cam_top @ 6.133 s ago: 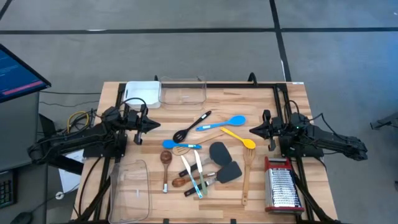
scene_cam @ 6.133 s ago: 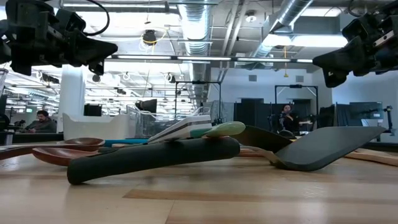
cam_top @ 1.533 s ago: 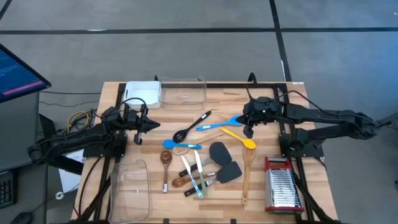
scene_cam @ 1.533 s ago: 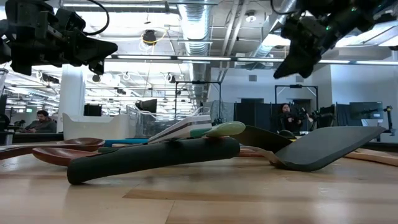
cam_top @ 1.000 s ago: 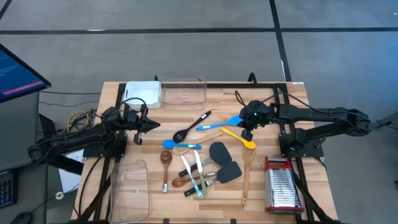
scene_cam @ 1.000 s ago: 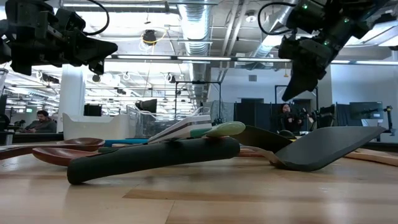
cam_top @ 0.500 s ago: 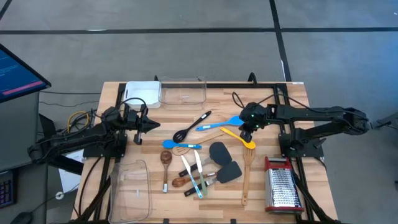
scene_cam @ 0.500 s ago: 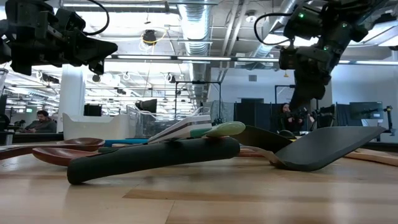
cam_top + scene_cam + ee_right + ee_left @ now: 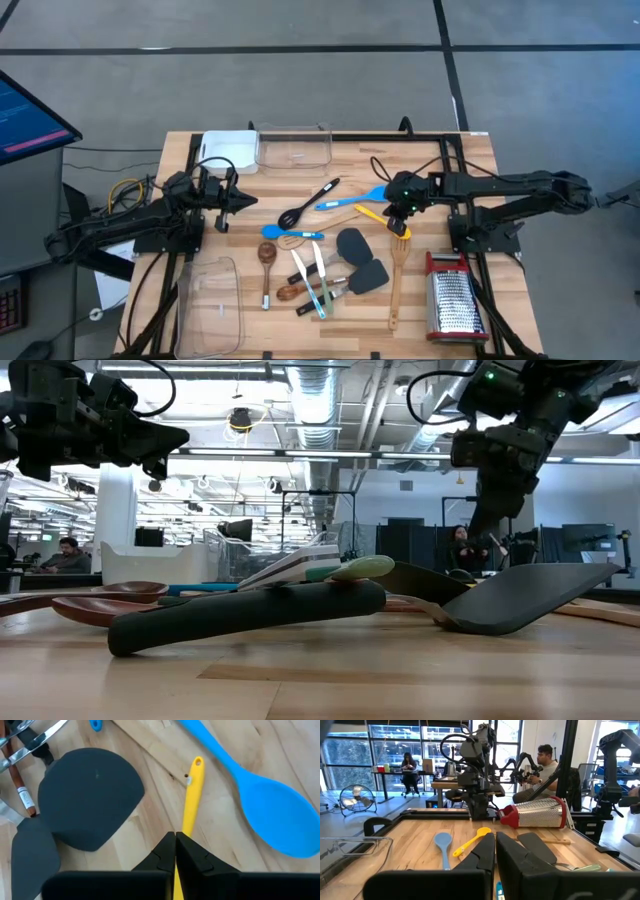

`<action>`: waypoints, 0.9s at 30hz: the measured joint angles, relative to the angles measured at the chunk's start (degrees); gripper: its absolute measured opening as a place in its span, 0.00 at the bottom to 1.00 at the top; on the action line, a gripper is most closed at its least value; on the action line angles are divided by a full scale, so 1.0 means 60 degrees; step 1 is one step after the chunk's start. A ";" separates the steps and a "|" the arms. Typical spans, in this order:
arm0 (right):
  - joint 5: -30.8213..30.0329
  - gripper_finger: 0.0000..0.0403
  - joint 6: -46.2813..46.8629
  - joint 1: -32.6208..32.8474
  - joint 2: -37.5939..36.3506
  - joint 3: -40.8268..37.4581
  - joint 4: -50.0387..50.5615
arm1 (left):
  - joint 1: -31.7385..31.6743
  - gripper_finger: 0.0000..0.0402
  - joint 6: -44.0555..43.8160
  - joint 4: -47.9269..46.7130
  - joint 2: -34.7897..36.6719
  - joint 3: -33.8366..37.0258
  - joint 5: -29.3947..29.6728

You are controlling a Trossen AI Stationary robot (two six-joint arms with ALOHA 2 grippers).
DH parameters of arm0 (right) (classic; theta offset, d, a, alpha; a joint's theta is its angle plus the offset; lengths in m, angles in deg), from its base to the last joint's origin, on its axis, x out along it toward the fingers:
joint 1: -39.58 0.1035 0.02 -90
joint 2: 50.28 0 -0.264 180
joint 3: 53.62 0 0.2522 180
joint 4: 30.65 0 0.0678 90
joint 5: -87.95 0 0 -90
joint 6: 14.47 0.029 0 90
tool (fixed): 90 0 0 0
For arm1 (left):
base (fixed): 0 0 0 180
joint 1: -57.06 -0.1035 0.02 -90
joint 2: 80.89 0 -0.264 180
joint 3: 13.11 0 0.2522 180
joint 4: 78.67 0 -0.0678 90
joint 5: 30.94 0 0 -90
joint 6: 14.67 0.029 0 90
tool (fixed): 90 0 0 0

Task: Pick & Place Kitchen Items
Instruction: Put the yellow serving spoon into the top transparent bin

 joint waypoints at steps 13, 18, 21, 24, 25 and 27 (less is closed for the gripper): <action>-0.0362 0.28 -0.0001 0.0293 -0.0004 -0.0056 -0.0275 | -0.0001 0.01 0.0000 0.0003 0.0002 0.0000 -0.0005; -0.1040 0.39 -0.0001 0.0285 -0.0007 -0.0321 -0.0290 | 0.0001 0.01 0.0000 0.0000 0.0002 0.0000 -0.0008; -0.1056 0.46 0.0002 0.0285 -0.0007 -0.0364 -0.0286 | 0.0000 0.01 0.0002 0.0000 0.0002 0.0000 -0.0009; -0.1056 0.53 0.0002 0.0285 -0.0007 -0.0364 -0.0341 | 0.0002 0.01 0.0004 0.0000 -0.0001 0.0000 -0.0009; -0.1056 0.55 0.0002 0.0285 -0.0007 -0.0364 -0.0351 | -0.0001 0.01 0.0004 0.0000 0.0002 0.0000 -0.0012; -0.1056 0.59 0.0002 0.0285 -0.0007 -0.0364 -0.0374 | -0.0001 0.01 0.0004 0.0000 0.0001 0.0000 -0.0012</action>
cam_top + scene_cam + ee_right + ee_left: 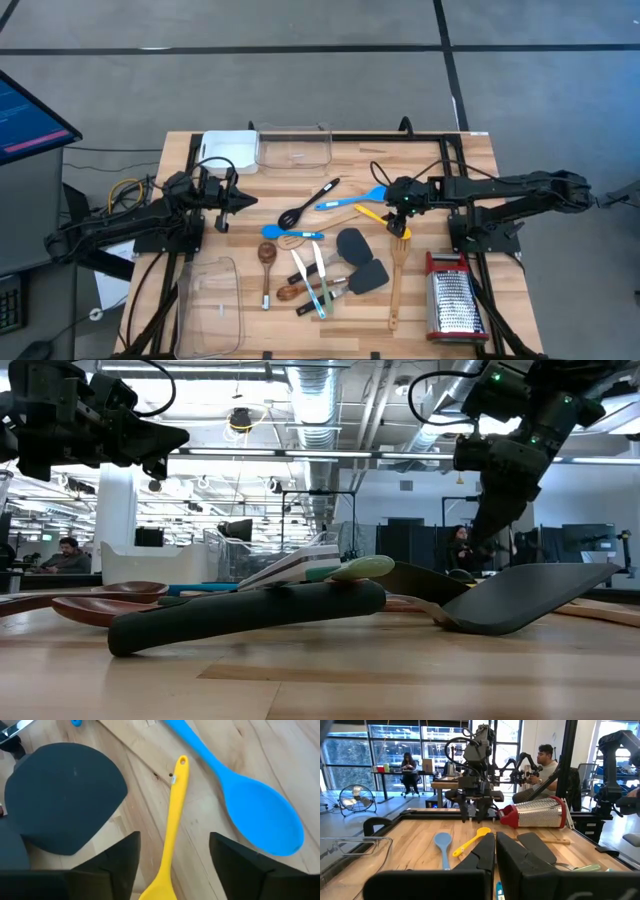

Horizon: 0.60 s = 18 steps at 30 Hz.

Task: Pick & Place Kitchen Items
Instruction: Put the yellow serving spoon into the top transparent bin

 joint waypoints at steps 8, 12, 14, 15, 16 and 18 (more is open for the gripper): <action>0.0000 0.62 -0.0004 0.0000 0.0000 0.0000 0.0000 | 0.0000 0.01 0.0000 0.0000 -0.0003 0.0000 0.0000; 0.0000 0.62 0.0000 0.0000 0.0000 0.0000 0.0001 | 0.0002 0.01 0.0000 0.0000 -0.0001 0.0000 -0.0001; 0.0000 0.62 0.0000 0.0000 0.0000 0.0000 0.0002 | 0.0002 0.01 0.0000 0.0000 0.0001 0.0000 -0.0004; 0.0000 0.62 -0.0001 0.0000 0.0000 0.0000 0.0001 | 0.0001 0.01 0.0000 0.0000 -0.0001 0.0000 -0.0004; 0.0000 0.62 0.0000 0.0000 0.0000 0.0000 0.0003 | 0.0003 0.01 0.0000 0.0000 0.0001 0.0000 -0.0001; 0.0000 0.62 0.0000 0.0000 0.0000 0.0000 -0.0004 | 0.0000 0.01 0.0000 0.0000 -0.0003 0.0000 -0.0004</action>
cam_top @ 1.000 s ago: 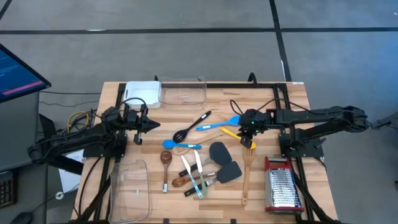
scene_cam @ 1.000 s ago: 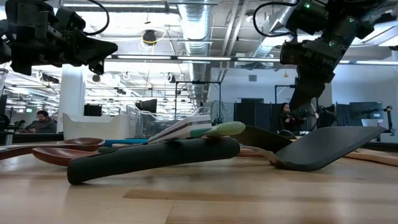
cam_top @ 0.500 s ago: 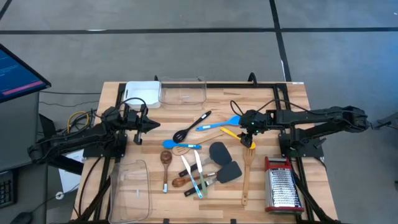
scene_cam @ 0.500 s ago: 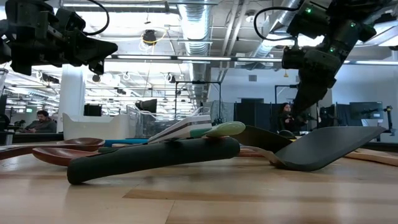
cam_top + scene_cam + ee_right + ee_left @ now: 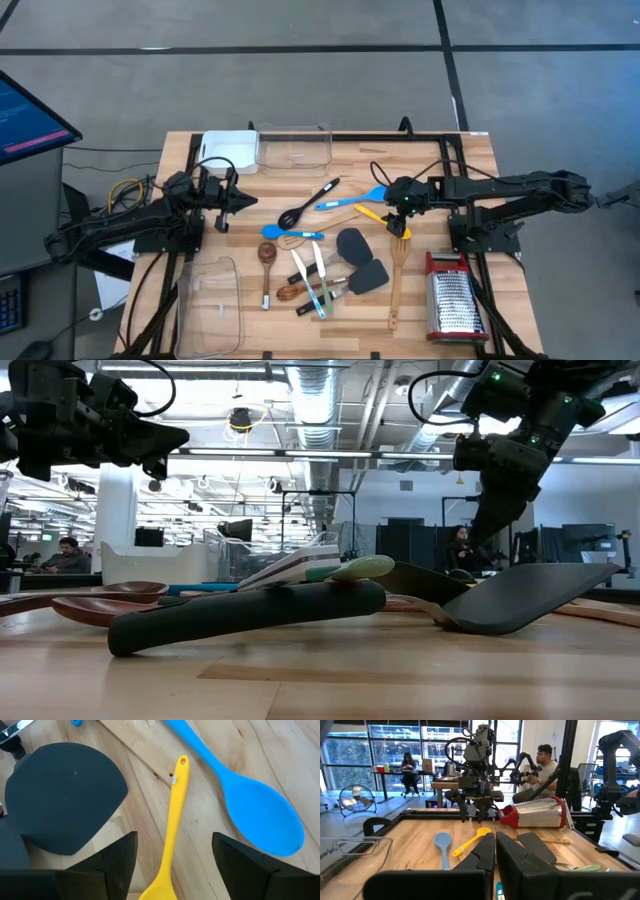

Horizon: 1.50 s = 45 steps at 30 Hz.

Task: Pick & Place Kitchen Items
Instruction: Put the yellow serving spoon into the top transparent bin

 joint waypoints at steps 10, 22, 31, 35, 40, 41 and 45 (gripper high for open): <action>0.0007 0.62 0.0000 0.0000 0.0004 -0.0836 -0.1437 | 0.0001 0.01 0.0130 0.0000 0.0002 0.0000 0.0000; 0.0029 0.62 0.0321 -0.0035 0.0004 -0.1329 -0.1398 | 0.0003 0.01 0.0135 0.0000 0.0003 0.0000 0.0000; 0.0008 0.62 0.0338 -0.0080 0.0004 -0.1453 -0.1560 | 0.0000 0.01 0.0138 -0.0003 0.0000 0.0000 0.0000; 0.0007 0.62 0.0353 -0.0080 0.0004 -0.1453 -0.1602 | 0.0001 0.01 0.0138 -0.0002 0.0002 0.0000 0.0001; 0.0004 0.62 0.0431 -0.0080 0.0004 -0.1453 -0.1602 | 0.0003 0.01 0.0138 -0.0003 0.0004 0.0000 0.0000; 0.0000 0.62 0.0524 -0.0080 0.0006 -0.1453 -0.1605 | 0.0002 0.01 0.0138 0.0000 0.0001 0.0000 0.0001; -0.0001 0.62 0.0950 -0.0080 0.0406 -0.1453 -0.1807 | 0.0004 0.01 0.0138 -0.0002 0.0000 0.0000 0.0000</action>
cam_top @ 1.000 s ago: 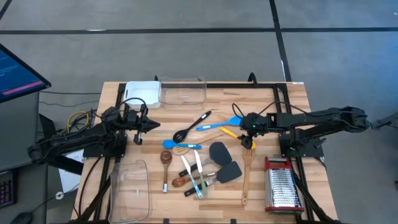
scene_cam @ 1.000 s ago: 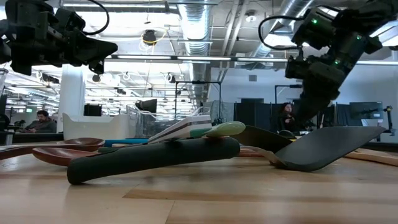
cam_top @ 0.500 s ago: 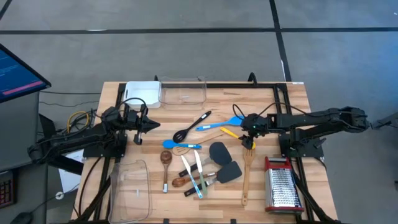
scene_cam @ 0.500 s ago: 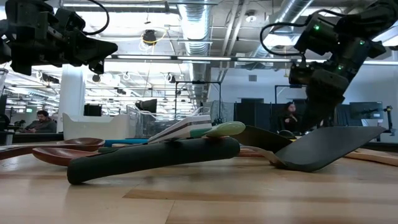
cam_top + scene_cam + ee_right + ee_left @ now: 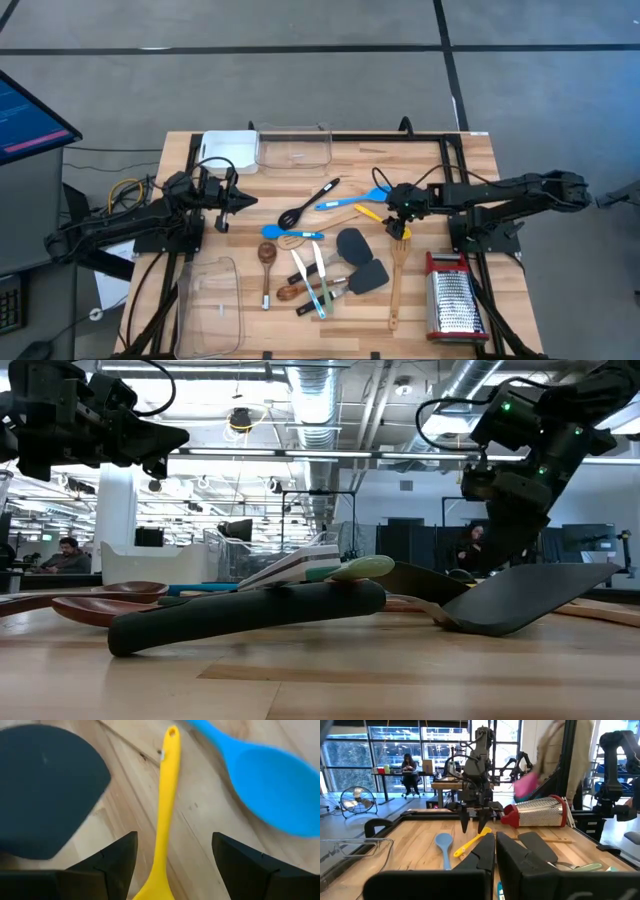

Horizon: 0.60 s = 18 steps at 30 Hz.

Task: Pick & Place Kitchen Items
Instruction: Put the yellow serving spoon into the top transparent bin

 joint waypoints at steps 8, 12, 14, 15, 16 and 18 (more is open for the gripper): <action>-0.0074 0.62 -0.0058 0.0000 0.1610 0.0042 -0.0373 | -0.0004 0.01 0.0000 -0.0001 0.0003 0.0000 0.0004; -0.0167 0.62 -0.0065 0.0000 0.2004 0.0076 -0.0514 | -0.0004 0.01 0.0000 -0.0002 0.0004 0.0000 0.0004; -0.0198 0.62 -0.0065 0.0000 0.2017 0.0063 -0.0609 | -0.0004 0.01 0.0000 -0.0002 0.0000 0.0000 0.0002; -0.0283 0.62 -0.0062 0.0003 0.2019 0.0058 -0.0660 | -0.0004 0.01 0.0000 -0.0002 0.0000 0.0000 0.0004; -0.0401 0.62 -0.0061 0.0008 0.2002 0.0044 -0.0721 | -0.0004 0.01 0.0000 0.0001 0.0004 0.0000 0.0004; -0.0493 0.61 -0.0064 0.0011 0.1881 0.0015 -0.0824 | -0.0004 0.01 0.0000 -0.0002 0.0003 0.0000 0.0004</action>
